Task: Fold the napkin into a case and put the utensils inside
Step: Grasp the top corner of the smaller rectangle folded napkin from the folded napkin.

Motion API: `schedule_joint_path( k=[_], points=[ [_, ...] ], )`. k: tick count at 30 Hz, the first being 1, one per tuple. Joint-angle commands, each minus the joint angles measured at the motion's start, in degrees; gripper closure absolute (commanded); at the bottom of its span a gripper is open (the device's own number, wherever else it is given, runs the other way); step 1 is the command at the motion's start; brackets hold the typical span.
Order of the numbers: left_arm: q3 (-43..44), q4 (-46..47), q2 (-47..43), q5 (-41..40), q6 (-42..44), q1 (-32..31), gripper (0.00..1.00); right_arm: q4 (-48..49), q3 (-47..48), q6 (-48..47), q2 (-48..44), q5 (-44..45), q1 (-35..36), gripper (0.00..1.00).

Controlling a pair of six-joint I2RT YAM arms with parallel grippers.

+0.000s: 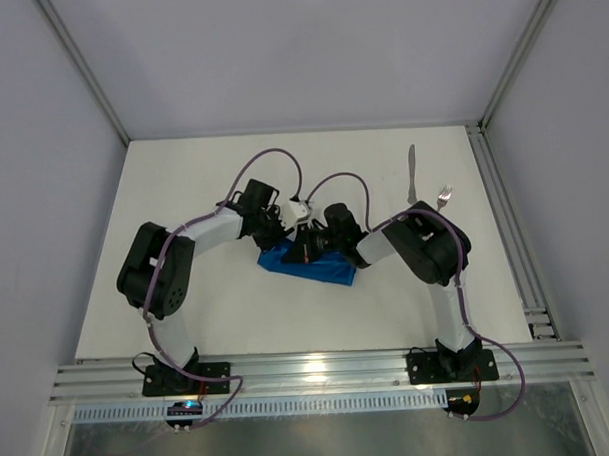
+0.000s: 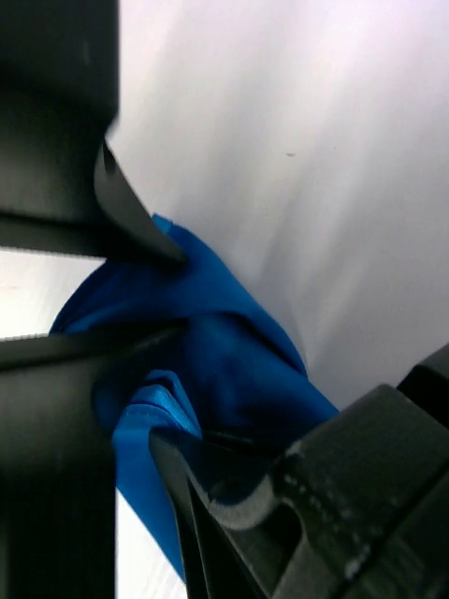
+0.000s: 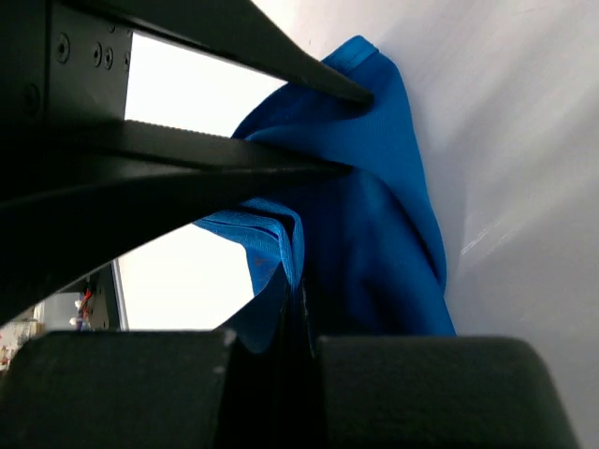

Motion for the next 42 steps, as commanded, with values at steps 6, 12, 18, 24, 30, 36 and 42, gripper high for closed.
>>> schedule_joint_path(
  k=[6,12,18,24,30,36,42],
  points=[
    [-1.45,6.24,-3.3,-6.54,-4.73,-0.2,0.95,-2.59,0.64,-0.08,2.05,-0.52,-0.6,0.96],
    [-2.15,7.04,-5.58,-6.9,-7.02,1.03,1.0,-2.94,1.08,2.29,2.84,-1.14,-2.01,0.96],
    [-0.74,2.13,-7.61,6.19,-9.83,4.46,0.95,-4.61,3.28,4.84,4.6,-1.4,-2.71,0.96],
    [-2.41,1.06,-7.35,7.09,-7.37,4.54,0.93,-3.73,3.98,9.58,5.04,-1.93,-3.77,0.96],
    [-2.15,2.64,-4.62,3.48,-6.14,4.46,0.9,-7.59,6.62,10.12,1.98,-4.3,-4.12,0.96],
    [-2.41,2.73,-4.01,3.57,-5.7,3.93,0.91,-15.24,10.48,7.83,1.52,-3.34,-4.56,0.96],
    [-1.98,2.12,-3.39,2.34,-5.09,3.31,0.99,-13.14,11.81,10.03,1.1,-4.13,-4.82,0.96]
  ],
)
